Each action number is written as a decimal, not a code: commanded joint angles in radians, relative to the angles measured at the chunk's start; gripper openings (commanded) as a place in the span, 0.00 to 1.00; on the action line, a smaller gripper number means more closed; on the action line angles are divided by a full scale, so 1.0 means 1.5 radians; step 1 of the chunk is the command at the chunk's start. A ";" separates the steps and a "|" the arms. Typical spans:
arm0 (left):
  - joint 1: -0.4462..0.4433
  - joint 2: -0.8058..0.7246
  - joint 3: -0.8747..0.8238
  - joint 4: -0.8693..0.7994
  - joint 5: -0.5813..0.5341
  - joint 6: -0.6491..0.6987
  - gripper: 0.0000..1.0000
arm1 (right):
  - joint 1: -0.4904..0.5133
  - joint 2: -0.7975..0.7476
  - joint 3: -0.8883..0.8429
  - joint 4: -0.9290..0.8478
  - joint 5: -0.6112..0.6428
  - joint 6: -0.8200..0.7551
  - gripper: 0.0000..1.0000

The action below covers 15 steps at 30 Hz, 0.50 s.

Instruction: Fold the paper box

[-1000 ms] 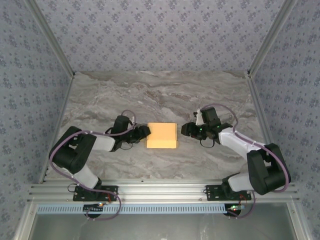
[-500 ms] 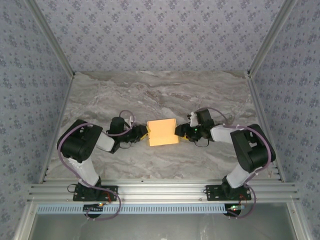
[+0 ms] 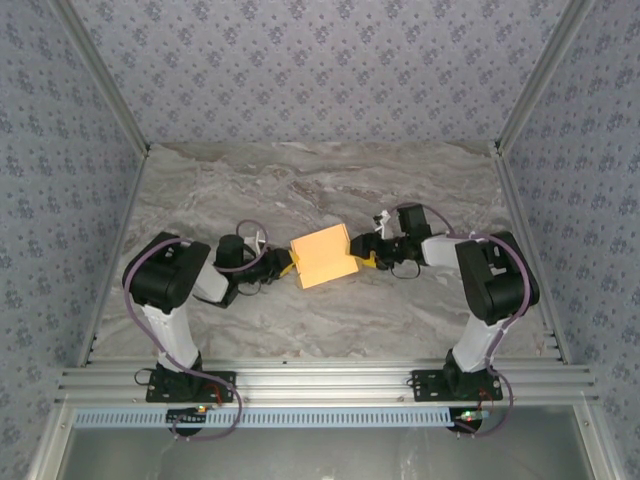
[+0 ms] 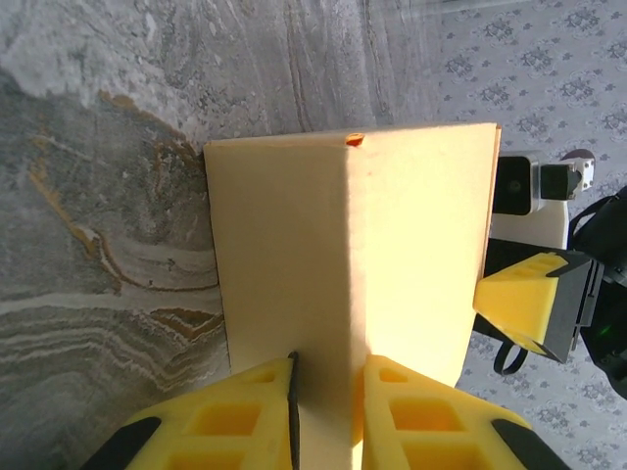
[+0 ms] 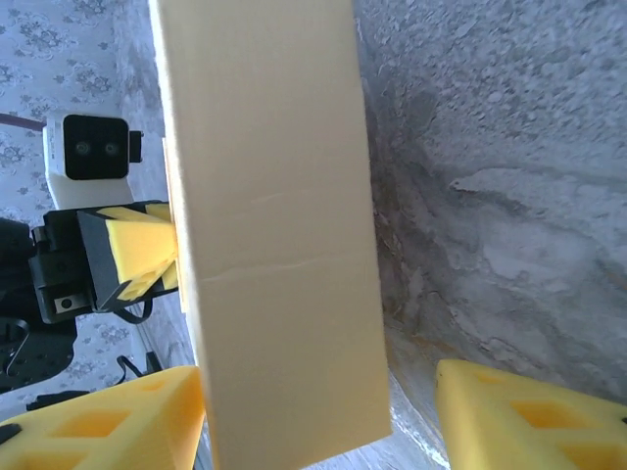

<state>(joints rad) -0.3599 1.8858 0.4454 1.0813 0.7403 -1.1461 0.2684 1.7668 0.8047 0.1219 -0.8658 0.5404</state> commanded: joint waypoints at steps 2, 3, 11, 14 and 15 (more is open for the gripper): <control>0.002 0.036 -0.009 -0.120 -0.029 0.004 0.21 | -0.001 0.046 0.043 -0.050 -0.053 -0.042 0.66; 0.002 0.037 -0.007 -0.122 -0.028 0.004 0.21 | 0.010 0.058 0.054 -0.059 -0.062 -0.045 0.66; 0.002 0.032 -0.006 -0.119 -0.025 0.004 0.27 | 0.038 0.074 0.068 -0.014 -0.061 0.021 0.53; 0.002 0.011 -0.007 -0.111 -0.014 0.013 0.42 | 0.036 0.059 0.064 -0.024 -0.049 0.045 0.48; 0.002 -0.007 -0.005 -0.115 -0.008 0.023 0.53 | 0.036 0.051 0.060 -0.027 -0.046 0.054 0.46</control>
<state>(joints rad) -0.3573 1.8732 0.4583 1.0588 0.7563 -1.1446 0.3233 1.8690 0.9005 0.1020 -0.9588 0.5667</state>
